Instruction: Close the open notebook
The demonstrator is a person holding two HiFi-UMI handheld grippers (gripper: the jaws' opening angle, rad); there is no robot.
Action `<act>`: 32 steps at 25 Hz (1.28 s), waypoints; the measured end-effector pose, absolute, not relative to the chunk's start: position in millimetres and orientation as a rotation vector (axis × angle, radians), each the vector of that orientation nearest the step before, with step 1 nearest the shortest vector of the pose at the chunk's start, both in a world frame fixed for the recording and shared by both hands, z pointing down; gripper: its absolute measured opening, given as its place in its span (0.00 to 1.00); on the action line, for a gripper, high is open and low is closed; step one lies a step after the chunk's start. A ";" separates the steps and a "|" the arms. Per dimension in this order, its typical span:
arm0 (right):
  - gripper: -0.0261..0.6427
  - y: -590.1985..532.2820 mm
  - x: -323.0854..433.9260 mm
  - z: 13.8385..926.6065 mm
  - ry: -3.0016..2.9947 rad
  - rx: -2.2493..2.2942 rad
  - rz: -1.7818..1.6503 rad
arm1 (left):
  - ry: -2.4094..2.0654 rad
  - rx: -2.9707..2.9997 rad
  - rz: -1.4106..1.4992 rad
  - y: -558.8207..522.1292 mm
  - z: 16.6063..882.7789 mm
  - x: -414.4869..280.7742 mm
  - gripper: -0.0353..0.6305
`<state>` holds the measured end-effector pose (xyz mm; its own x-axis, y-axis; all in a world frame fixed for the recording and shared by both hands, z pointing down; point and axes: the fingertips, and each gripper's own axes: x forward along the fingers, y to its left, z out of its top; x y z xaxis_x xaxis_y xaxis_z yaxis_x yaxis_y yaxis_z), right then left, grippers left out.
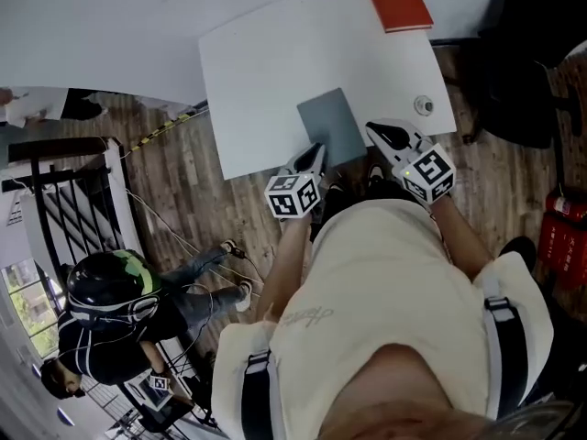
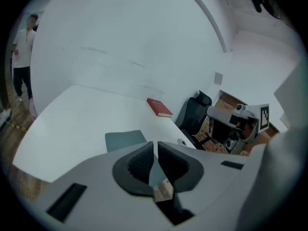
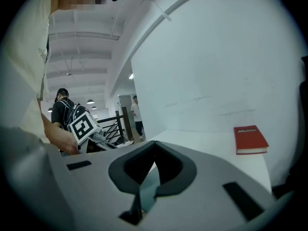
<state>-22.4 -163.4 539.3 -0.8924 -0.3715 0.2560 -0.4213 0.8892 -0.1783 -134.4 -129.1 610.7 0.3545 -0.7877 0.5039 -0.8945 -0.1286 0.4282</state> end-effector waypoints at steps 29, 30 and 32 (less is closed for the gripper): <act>0.05 -182.1 -78.8 410.2 -2.952 0.639 -0.029 | -1.911 2.236 0.125 -150.8 413.5 -240.1 0.09; 0.05 -183.2 -79.0 406.5 -2.952 0.643 -0.040 | -1.922 2.238 0.121 -151.2 408.4 -242.3 0.09; 0.05 -185.5 -80.5 398.6 -2.953 0.649 -0.060 | -1.940 2.243 0.113 -152.4 399.7 -247.9 0.09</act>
